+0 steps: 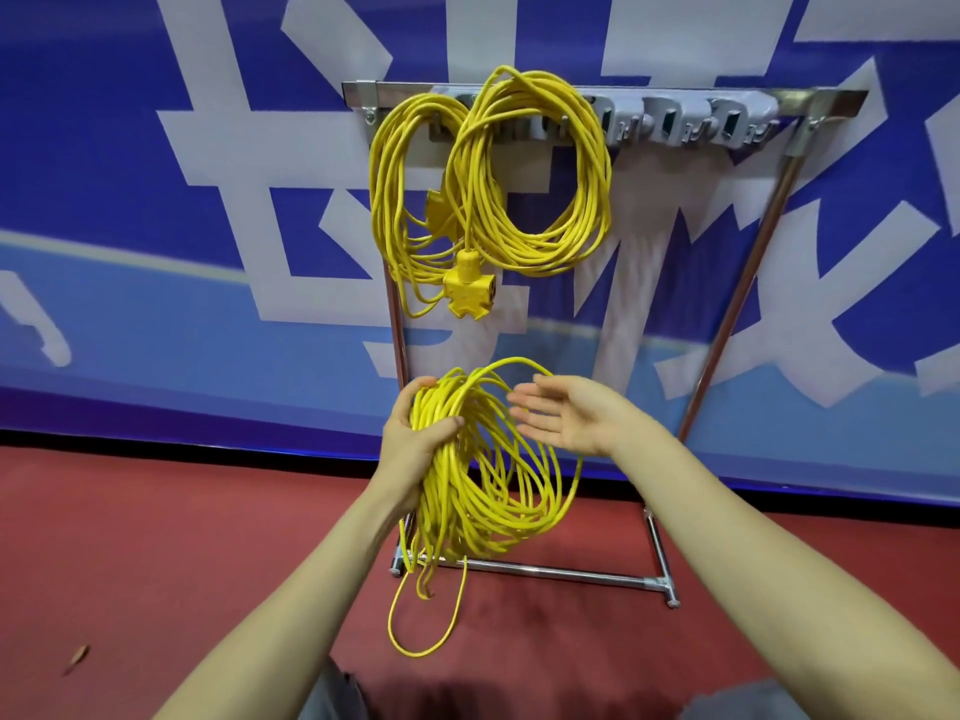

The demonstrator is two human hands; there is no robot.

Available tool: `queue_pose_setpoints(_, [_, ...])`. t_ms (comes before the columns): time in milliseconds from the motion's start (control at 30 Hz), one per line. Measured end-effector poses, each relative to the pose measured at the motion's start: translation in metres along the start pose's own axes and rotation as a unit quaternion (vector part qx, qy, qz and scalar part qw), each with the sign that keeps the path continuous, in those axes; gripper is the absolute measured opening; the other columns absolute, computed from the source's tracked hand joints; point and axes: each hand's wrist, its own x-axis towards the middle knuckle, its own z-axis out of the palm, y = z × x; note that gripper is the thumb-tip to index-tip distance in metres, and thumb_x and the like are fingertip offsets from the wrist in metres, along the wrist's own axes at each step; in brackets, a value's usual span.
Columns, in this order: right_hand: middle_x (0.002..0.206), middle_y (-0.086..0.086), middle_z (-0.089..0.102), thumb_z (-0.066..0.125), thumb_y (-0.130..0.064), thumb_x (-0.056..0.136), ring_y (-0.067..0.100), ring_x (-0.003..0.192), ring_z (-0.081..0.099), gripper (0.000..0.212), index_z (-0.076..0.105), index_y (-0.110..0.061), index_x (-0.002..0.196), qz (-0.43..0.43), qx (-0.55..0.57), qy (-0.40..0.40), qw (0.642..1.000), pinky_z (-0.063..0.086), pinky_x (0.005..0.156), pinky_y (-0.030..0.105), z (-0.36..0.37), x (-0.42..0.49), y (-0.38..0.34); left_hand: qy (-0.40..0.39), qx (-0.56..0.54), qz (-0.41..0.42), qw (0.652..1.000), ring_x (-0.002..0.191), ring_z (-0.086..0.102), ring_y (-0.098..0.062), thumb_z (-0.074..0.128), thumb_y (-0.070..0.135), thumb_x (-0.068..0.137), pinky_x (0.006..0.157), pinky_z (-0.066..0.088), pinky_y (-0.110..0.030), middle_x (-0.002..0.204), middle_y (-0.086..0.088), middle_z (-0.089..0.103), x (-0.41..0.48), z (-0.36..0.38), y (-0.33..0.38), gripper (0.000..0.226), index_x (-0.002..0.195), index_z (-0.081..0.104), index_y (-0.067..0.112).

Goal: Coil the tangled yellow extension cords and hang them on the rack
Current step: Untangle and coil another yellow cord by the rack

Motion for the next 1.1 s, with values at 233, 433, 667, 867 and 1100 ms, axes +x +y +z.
queue_pose_setpoints(233, [0.074,0.005,0.059,0.060,-0.029,0.092,0.007,0.050,0.049,0.023,0.063,-0.006,0.091,-0.182,-0.212,0.022,0.960,0.051,0.051,0.020,0.029,-0.005,0.021,-0.066,0.098,0.058,0.991,0.071,0.062,-0.009,0.076,-0.003,0.071,0.064,0.051,-0.023,0.086,0.009,0.070,-0.001,0.008,0.003,0.053,0.111,0.057,0.026])
queue_pose_setpoints(433, [0.069,0.008,0.056,0.058,-0.014,0.093,0.014,0.053,0.062,0.010,0.058,-0.004,0.092,-0.154,-0.100,0.057,0.981,0.056,0.053,0.024,0.039,-0.004,0.020,-0.092,0.084,0.049,0.991,0.092,0.067,-0.015,0.082,-0.002,0.069,0.078,0.055,-0.029,0.100,0.003,0.071,-0.005,0.007,0.002,0.061,0.116,0.055,0.024])
queue_pose_setpoints(667, [0.074,0.009,0.056,0.049,-0.020,0.099,0.014,0.052,0.065,0.021,0.054,-0.006,0.083,-0.161,-0.035,0.064,0.984,0.056,0.051,0.025,0.040,0.001,0.022,-0.131,0.100,0.032,0.986,0.096,0.067,-0.012,0.079,-0.012,0.067,0.082,0.056,-0.029,0.107,0.005,0.068,-0.005,0.010,0.003,0.069,0.123,0.052,0.020])
queue_pose_setpoints(867, [0.075,0.013,0.063,0.044,-0.035,0.100,0.020,0.059,0.064,0.037,0.055,-0.004,0.084,-0.115,-0.161,0.063,0.978,0.055,0.056,0.027,0.031,0.001,0.015,-0.106,0.102,0.033,0.989,0.068,0.065,-0.019,0.071,-0.016,0.074,0.065,0.057,-0.034,0.088,0.000,0.069,-0.002,0.009,-0.002,0.059,0.116,0.054,0.021])
queue_pose_setpoints(1100, [0.065,0.007,0.058,0.054,-0.027,0.095,0.013,0.048,0.057,0.028,0.058,-0.010,0.074,-0.224,-0.367,-0.081,0.899,0.048,0.043,0.023,0.011,-0.009,0.067,0.050,0.045,0.066,0.996,0.083,0.062,-0.018,0.076,0.002,0.074,0.078,0.052,-0.041,0.095,-0.005,0.064,0.013,0.016,0.004,0.053,0.115,0.051,0.024])
